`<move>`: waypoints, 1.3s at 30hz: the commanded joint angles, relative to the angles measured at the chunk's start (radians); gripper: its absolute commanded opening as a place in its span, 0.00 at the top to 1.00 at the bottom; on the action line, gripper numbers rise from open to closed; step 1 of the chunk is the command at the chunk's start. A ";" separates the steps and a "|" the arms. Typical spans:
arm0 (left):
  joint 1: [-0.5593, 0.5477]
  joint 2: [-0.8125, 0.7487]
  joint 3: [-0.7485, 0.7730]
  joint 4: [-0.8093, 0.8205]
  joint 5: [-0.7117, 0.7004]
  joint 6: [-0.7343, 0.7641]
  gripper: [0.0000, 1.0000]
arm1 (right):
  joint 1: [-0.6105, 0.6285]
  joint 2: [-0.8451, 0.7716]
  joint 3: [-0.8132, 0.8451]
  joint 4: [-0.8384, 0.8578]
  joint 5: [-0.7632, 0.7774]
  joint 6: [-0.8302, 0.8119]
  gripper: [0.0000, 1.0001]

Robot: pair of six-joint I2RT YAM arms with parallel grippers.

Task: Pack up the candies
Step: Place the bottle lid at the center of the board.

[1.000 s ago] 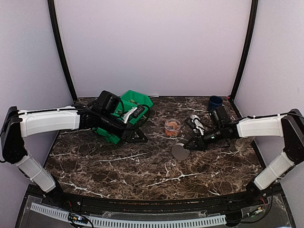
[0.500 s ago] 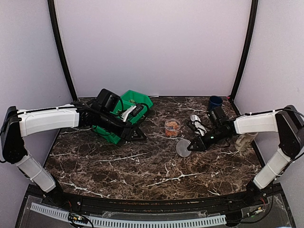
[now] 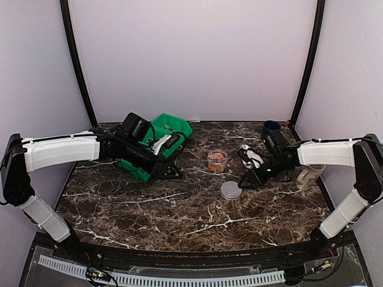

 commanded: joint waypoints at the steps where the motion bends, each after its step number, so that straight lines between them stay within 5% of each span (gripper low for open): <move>1: 0.006 -0.030 0.033 -0.034 -0.019 0.029 0.43 | -0.004 -0.042 0.059 -0.054 0.076 -0.008 0.41; 9: 0.006 -0.072 0.043 -0.071 -0.142 0.065 0.20 | -0.001 -0.016 0.210 -0.027 0.156 0.128 0.40; 13: 0.007 -0.108 0.031 -0.064 -0.246 0.080 0.14 | 0.017 0.044 0.286 0.025 0.190 0.174 0.24; 24: 0.016 -0.152 -0.090 0.057 -0.363 0.112 0.12 | 0.033 0.256 0.436 0.189 0.239 0.280 0.22; 39: 0.039 -0.195 -0.147 0.131 -0.400 0.085 0.09 | 0.047 0.431 0.502 0.290 0.115 0.370 0.22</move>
